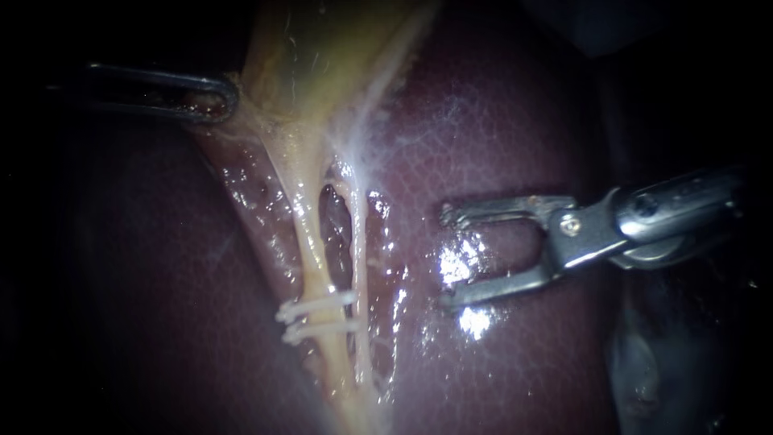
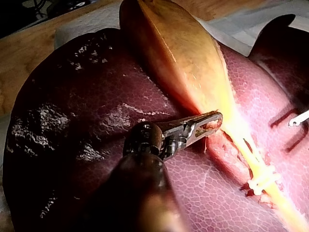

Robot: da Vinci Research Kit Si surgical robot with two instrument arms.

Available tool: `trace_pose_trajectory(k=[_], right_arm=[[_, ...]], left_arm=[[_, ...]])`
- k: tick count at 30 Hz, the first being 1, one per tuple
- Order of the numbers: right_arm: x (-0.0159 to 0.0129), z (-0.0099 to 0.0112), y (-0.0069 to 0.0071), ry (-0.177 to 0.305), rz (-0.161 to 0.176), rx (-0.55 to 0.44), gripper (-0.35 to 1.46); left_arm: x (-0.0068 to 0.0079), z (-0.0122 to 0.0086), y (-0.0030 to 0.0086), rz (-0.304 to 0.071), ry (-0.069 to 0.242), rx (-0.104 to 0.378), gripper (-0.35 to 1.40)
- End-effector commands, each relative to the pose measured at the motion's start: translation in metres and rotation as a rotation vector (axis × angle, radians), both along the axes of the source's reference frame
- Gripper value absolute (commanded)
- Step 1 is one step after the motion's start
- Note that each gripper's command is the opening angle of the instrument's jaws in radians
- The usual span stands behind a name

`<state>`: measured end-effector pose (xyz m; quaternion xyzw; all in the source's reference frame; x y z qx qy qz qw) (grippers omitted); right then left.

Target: Going back second clip left tube

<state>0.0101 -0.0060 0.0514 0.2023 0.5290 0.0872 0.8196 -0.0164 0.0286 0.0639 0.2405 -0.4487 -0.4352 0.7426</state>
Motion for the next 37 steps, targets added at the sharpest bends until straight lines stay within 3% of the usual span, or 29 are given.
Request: trace_pose_trajectory(k=[1, 9, 22, 37], right_arm=[[-0.0002, -0.0001, 0.0001, -0.009, -0.003, -0.004, 0.50], [-0.0008, -0.0001, -0.0001, -0.026, -0.007, -0.015, 0.50], [-0.0015, -0.0001, -0.0002, -0.025, -0.008, -0.016, 0.50], [-0.0015, -0.0001, -0.0003, -0.027, -0.006, -0.018, 0.50]], left_arm=[[0.0000, 0.0001, 0.0000, -0.001, 0.001, -0.001, -0.35], [-0.0011, 0.0021, -0.0008, 0.003, -0.001, -0.007, -0.35], [-0.0049, 0.0068, -0.0027, 0.044, -0.001, -0.010, -0.35], [-0.0049, 0.0068, -0.0026, 0.045, -0.002, -0.010, -0.35]])
